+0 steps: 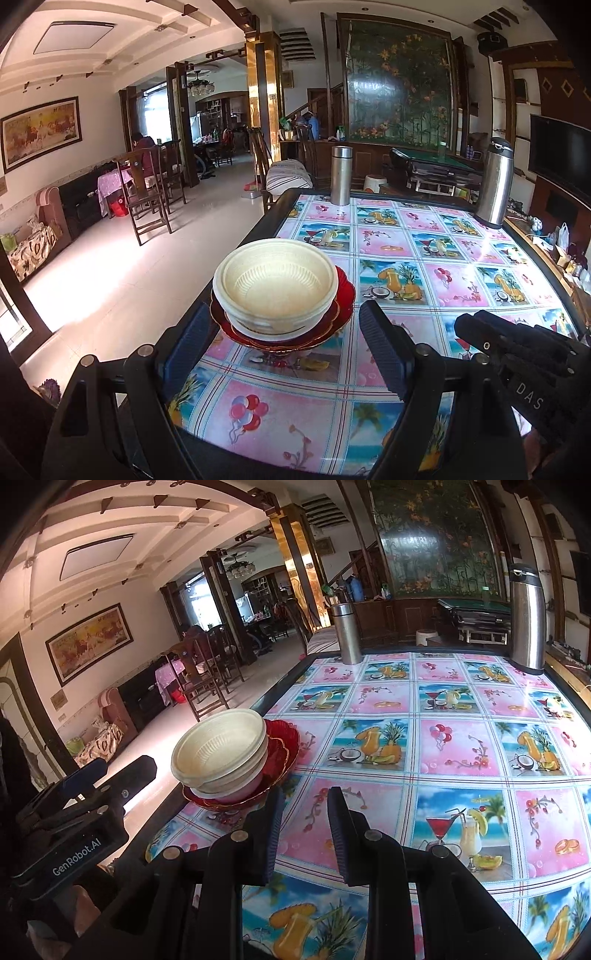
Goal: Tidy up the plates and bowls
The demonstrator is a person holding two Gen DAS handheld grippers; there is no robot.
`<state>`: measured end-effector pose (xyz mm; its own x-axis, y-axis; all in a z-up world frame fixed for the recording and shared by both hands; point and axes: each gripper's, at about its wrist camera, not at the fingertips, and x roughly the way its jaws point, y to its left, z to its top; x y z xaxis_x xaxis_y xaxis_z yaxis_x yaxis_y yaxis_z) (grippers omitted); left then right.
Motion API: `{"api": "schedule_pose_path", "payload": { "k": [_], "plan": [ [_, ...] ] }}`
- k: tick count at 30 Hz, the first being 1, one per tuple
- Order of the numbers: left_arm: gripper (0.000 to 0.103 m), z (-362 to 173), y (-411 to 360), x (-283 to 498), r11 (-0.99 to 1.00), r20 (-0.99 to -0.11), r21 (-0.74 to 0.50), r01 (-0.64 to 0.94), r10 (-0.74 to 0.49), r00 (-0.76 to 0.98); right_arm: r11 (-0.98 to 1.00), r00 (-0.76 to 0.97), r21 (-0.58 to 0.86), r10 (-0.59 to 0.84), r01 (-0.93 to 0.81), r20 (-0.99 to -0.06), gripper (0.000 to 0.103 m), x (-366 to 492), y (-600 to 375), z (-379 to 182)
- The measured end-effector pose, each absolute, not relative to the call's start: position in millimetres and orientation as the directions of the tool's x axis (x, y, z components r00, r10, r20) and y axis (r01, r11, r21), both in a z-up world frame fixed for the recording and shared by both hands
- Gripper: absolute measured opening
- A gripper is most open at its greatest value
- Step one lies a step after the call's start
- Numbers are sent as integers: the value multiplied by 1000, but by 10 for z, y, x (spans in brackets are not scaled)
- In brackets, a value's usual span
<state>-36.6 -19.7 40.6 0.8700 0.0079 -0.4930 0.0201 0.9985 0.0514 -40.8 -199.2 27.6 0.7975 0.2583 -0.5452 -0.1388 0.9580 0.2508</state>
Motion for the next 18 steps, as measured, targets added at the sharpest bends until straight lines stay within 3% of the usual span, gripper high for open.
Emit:
{"api": "schedule_pose_path", "payload": {
  "k": [18],
  "plan": [
    [83, 356, -44, -406, 1000, -498, 14, 16, -7, 867, 963, 796, 208, 258, -169, -548, 28, -429, -1738, 292]
  ]
}}
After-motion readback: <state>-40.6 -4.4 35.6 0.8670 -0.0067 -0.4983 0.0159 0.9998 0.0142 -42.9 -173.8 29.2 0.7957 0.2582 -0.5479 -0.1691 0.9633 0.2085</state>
